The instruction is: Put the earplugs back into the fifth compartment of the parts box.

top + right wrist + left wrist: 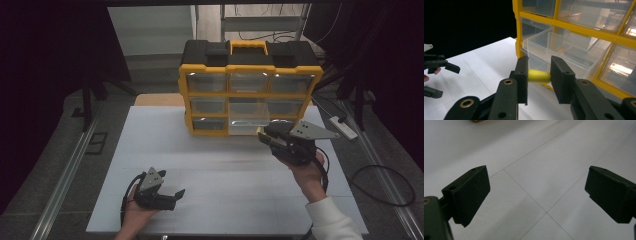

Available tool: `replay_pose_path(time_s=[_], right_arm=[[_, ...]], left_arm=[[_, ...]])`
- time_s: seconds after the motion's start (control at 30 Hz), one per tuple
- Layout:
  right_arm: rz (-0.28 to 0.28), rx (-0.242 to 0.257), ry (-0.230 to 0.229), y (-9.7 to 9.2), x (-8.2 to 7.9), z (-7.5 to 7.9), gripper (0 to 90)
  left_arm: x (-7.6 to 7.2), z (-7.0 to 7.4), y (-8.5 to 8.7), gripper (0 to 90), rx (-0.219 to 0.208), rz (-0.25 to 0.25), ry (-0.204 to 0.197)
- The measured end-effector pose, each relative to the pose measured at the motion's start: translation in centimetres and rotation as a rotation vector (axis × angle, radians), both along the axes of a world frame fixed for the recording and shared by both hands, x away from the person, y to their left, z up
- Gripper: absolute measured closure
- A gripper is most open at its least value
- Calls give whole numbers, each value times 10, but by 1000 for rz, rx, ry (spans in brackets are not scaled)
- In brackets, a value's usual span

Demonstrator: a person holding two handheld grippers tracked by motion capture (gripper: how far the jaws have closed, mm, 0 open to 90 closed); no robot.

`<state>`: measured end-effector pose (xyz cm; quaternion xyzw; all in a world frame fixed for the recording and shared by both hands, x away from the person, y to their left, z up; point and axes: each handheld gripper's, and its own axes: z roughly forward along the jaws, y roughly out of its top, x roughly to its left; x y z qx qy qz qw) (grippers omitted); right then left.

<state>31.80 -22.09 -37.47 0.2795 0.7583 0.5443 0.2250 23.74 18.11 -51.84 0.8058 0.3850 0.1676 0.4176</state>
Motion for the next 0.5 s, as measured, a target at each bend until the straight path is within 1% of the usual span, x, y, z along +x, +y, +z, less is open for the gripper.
replay_pose_path(time_s=[0.13, 0.43, 0.5], right_arm=[[-7, -8, -7, 3, 6, 2, 686], [-27, 5, -11, 4, 20, 11, 686], [-30, 3, -5, 5, 24, 13, 686]], left_arm=[[0, 0, 0, 60, 1, 2, 0], [0, 0, 0, 60, 3, 1, 0], [0, 0, 0, 60, 0, 1, 2]])
